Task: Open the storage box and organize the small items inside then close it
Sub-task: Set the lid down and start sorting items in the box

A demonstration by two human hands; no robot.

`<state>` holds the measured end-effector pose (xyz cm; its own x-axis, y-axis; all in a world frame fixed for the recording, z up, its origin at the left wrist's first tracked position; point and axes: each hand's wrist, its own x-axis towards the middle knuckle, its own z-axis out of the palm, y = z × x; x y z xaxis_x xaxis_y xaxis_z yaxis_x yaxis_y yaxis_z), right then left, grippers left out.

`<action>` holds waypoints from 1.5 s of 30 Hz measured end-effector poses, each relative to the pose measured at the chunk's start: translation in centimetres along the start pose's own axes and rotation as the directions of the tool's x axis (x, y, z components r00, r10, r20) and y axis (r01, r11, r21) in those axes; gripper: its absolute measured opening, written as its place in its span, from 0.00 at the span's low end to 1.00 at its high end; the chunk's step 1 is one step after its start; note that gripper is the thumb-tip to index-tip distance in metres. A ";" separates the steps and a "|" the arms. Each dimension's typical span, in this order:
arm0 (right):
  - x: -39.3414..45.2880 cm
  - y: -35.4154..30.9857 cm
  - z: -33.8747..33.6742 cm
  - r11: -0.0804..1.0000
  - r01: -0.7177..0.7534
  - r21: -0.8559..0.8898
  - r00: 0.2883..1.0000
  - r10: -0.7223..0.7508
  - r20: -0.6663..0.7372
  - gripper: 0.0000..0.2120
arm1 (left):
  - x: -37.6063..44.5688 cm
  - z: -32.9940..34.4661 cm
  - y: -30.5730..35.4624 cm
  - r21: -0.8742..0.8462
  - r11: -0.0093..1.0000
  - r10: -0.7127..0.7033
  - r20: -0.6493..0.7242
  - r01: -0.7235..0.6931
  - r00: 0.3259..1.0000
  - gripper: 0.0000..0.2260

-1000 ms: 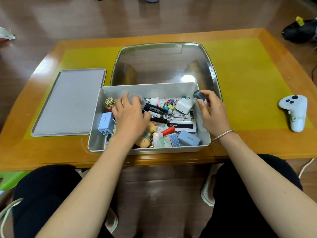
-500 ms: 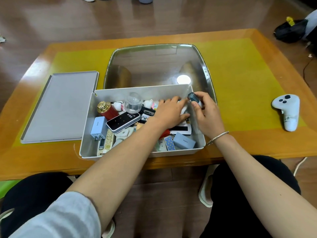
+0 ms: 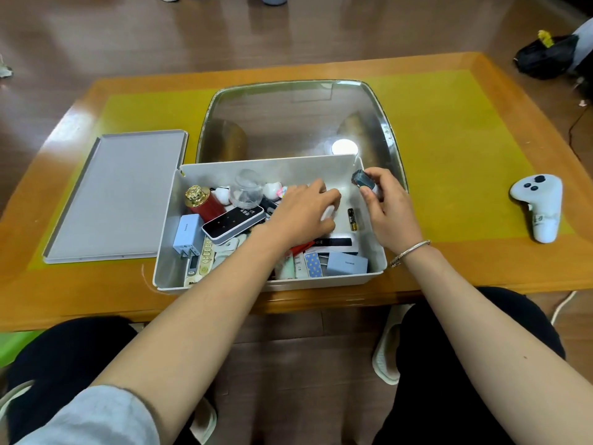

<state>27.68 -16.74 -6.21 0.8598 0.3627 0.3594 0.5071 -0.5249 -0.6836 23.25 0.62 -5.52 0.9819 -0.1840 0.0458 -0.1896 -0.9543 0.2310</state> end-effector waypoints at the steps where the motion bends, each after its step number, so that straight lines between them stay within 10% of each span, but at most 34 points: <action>1: 0.0 0.0 0.0 1.000 0.002 0.007 1.000 -0.002 -0.003 0.11 | -0.8 -0.3 -0.3 -0.014 1.000 0.011 -0.015 -0.011 1.000 0.10; 13: -0.1 -0.2 0.1 1.000 -0.005 0.001 1.000 0.005 0.010 0.11 | -4.4 -4.3 -2.0 0.094 0.989 -0.128 0.159 0.114 0.979 0.29; 18: -0.1 -0.3 0.0 1.000 0.002 0.011 1.000 -0.002 0.000 0.11 | -1.4 -2.3 0.0 0.099 0.994 0.021 0.183 -0.040 0.983 0.19; 26: -0.1 -0.2 0.0 1.000 0.008 0.018 1.000 -0.008 -0.003 0.11 | 2.6 0.8 2.9 0.262 0.965 -0.118 0.475 -0.012 0.872 0.35; 45: 0.0 -0.4 -0.1 1.000 0.015 -0.016 1.000 -0.015 0.008 0.11 | -1.9 -0.5 1.5 0.393 0.915 -0.083 0.396 -0.088 0.914 0.30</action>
<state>27.46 -16.64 -5.85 0.8517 0.3763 0.3646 0.5208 -0.5314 -0.6681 21.10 -0.34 -4.77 0.9139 -0.1827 -0.3625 -0.2591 -0.9500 -0.1743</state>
